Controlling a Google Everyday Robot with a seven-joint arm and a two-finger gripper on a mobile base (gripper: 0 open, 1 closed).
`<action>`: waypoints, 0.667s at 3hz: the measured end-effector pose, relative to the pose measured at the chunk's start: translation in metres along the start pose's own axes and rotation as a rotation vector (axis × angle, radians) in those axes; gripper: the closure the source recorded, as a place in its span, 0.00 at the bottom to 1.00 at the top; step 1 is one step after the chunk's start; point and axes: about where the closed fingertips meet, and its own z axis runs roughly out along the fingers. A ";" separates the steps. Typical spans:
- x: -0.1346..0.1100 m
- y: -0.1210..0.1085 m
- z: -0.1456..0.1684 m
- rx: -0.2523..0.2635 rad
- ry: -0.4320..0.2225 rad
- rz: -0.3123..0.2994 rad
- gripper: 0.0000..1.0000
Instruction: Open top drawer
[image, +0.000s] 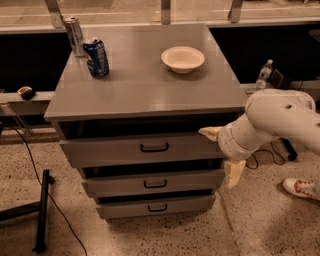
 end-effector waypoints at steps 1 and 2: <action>-0.011 -0.012 0.022 -0.024 0.026 -0.070 0.00; -0.012 -0.024 0.041 -0.031 0.060 -0.056 0.00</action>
Offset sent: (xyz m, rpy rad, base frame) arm 0.0461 0.0424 -0.0417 -0.1089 -0.0114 -0.0181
